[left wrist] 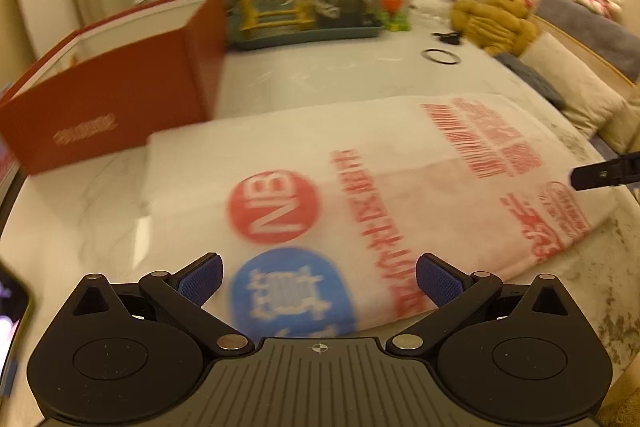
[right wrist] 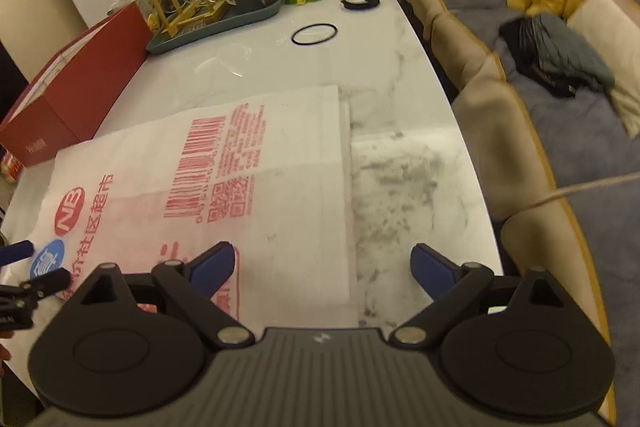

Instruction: Fold shopping bag

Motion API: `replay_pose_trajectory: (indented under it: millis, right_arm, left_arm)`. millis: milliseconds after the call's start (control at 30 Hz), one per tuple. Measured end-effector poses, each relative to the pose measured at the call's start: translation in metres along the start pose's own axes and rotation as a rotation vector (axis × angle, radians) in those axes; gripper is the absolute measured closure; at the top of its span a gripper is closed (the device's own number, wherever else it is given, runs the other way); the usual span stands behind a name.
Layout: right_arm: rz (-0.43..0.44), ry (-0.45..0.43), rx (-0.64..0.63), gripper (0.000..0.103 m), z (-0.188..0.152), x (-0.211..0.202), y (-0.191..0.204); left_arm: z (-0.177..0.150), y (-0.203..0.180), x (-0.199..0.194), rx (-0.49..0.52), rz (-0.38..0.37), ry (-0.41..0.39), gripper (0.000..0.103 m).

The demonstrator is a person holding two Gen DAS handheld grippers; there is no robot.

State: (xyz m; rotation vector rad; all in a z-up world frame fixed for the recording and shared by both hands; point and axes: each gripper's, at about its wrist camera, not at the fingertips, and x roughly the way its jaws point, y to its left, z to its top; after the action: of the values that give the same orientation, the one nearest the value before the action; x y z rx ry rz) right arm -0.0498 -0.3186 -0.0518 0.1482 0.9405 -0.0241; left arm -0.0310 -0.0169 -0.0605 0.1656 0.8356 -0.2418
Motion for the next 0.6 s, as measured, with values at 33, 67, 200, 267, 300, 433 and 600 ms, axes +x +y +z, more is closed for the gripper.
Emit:
replay_pose_trajectory:
  millis: [33, 67, 200, 267, 300, 433, 600]
  right_arm:
    - [0.009, -0.001, 0.013, 0.006, -0.003, 0.0, -0.004]
    - [-0.003, -0.001, -0.02, 0.006, -0.004, 0.001, -0.002]
    - [-0.002, 0.008, -0.145, 0.012, -0.005, 0.005, 0.012]
    - [-0.01, -0.003, -0.206, 0.025, -0.007, 0.005, 0.018]
    - [-0.022, -0.009, -0.24, 0.031, -0.008, 0.005, 0.022]
    - [-0.008, -0.03, -0.253, 0.045, -0.01, 0.002, 0.024]
    - [0.026, -0.037, -0.3, 0.09, -0.01, -0.001, 0.031]
  left_arm:
    - [0.002, -0.007, 0.001, 0.024, -0.01, -0.003, 0.0]
    - [0.003, -0.011, 0.006, 0.036, -0.016, 0.015, 0.0]
    - [0.005, -0.014, 0.015, 0.005, -0.048, 0.043, 0.0]
    - [0.004, -0.014, 0.013, 0.015, -0.05, 0.036, 0.0]
    - [0.004, -0.013, 0.012, 0.017, -0.054, 0.032, 0.0]
    - [-0.001, -0.01, 0.01, 0.019, -0.061, 0.015, 0.0]
    - [0.004, -0.014, 0.012, 0.022, -0.047, 0.035, 0.0]
